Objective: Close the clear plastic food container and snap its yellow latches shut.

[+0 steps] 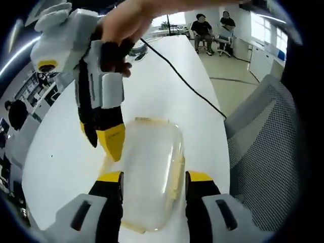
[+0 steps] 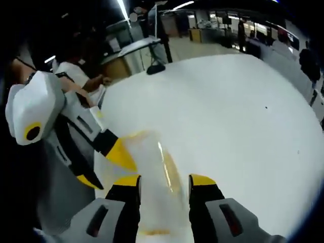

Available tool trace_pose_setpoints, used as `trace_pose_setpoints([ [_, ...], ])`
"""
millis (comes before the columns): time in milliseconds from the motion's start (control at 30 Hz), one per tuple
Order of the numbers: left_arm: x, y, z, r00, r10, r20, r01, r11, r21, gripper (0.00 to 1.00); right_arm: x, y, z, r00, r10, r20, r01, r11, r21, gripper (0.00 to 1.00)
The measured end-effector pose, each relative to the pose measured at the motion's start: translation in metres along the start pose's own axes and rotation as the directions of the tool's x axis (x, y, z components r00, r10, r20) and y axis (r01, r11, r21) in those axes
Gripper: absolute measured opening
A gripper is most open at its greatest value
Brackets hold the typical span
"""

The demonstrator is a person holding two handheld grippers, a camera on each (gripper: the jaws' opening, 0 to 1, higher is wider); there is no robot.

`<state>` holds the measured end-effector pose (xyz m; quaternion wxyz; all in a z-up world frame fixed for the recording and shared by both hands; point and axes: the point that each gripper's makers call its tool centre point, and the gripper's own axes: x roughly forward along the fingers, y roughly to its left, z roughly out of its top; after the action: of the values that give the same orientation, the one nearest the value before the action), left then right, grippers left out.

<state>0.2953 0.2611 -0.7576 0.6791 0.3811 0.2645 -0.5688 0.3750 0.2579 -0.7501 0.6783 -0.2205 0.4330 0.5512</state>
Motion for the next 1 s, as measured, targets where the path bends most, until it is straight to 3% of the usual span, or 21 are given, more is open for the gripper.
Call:
trace_pose_setpoints([
  [233,0.001,-0.004,-0.003,0.995,0.023,-0.096,-0.008,0.988,0.156,0.45,0.01,0.001,0.005,0.992,0.045,-0.119,-0.048,0.998,-0.028,0.32],
  [433,0.009,-0.008,-0.003,0.988,0.022,-0.151,0.006,0.983,0.186,0.43,0.019,0.005,0.006,0.977,0.046,-0.209,-0.061,0.996,-0.065,0.32],
  [600,0.014,-0.005,0.0,0.983,0.03,-0.184,0.0,0.987,0.158,0.43,0.027,0.011,-0.006,0.941,0.032,-0.336,-0.076,0.99,-0.12,0.3],
  [633,0.014,-0.005,0.0,0.981,0.032,-0.192,-0.001,0.987,0.159,0.44,0.028,0.015,0.001,0.948,0.053,-0.314,-0.085,0.992,-0.089,0.28],
  [667,0.015,-0.004,-0.001,0.975,0.039,-0.217,-0.005,0.988,0.157,0.44,0.029,0.016,0.002,0.944,0.055,-0.326,-0.088,0.992,-0.088,0.27],
  [767,0.017,-0.004,0.0,0.969,0.038,-0.243,0.002,0.987,0.16,0.44,0.027,0.013,-0.002,0.918,0.048,-0.395,-0.106,0.986,-0.127,0.27],
  [933,0.02,-0.005,0.004,0.964,0.029,-0.265,0.01,0.989,0.145,0.43,0.028,0.012,-0.008,0.843,0.065,-0.533,-0.16,0.978,-0.134,0.28],
  [1000,0.02,-0.005,0.004,0.959,0.032,-0.28,0.01,0.989,0.148,0.43,0.029,0.013,-0.008,0.83,0.073,-0.553,-0.183,0.972,-0.148,0.28],
])
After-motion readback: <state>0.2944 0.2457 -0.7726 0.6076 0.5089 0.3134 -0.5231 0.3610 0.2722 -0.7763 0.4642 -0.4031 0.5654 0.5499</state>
